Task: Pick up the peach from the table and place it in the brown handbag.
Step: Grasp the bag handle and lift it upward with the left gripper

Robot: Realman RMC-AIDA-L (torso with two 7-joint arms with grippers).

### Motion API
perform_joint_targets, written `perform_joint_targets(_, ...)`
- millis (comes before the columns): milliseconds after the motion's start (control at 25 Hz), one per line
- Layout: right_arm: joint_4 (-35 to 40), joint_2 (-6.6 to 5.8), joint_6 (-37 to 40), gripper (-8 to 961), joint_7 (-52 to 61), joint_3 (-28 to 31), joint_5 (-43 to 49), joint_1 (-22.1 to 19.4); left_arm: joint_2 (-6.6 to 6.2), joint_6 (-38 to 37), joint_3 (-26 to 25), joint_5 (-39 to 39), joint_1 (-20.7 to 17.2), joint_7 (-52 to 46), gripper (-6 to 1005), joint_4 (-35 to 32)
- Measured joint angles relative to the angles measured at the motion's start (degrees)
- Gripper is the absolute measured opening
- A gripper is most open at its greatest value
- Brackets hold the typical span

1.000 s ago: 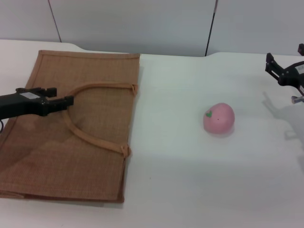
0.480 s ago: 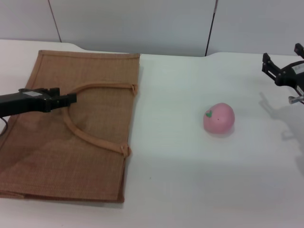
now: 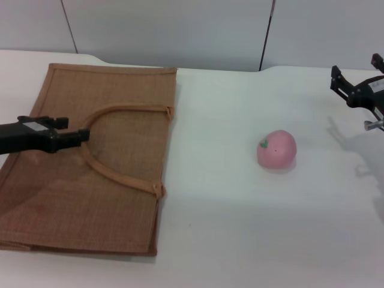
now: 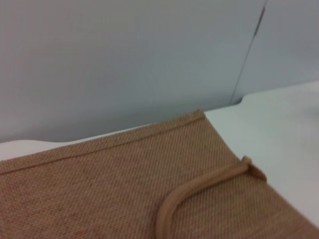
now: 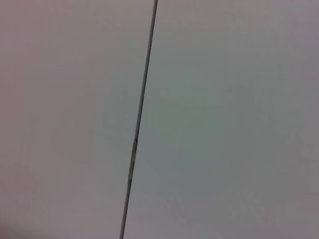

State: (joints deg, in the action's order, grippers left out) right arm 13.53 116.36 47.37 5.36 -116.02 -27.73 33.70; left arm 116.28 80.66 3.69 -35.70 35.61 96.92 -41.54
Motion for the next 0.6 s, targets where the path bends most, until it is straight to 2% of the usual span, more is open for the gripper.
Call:
perform_joint_targets(360,0.00,0.00,0.00,868,0.00,0.00,0.05,0.00,0.00,-2.54,0.00,2.87,0.64,4.09,603,-0.59)
perform_joint_targets(600,0.00,0.00,0.00,867,0.00,-0.25,0.04,-0.01,-0.01,-4.37,0.42,3.43,2.48,4.58,599,-1.46)
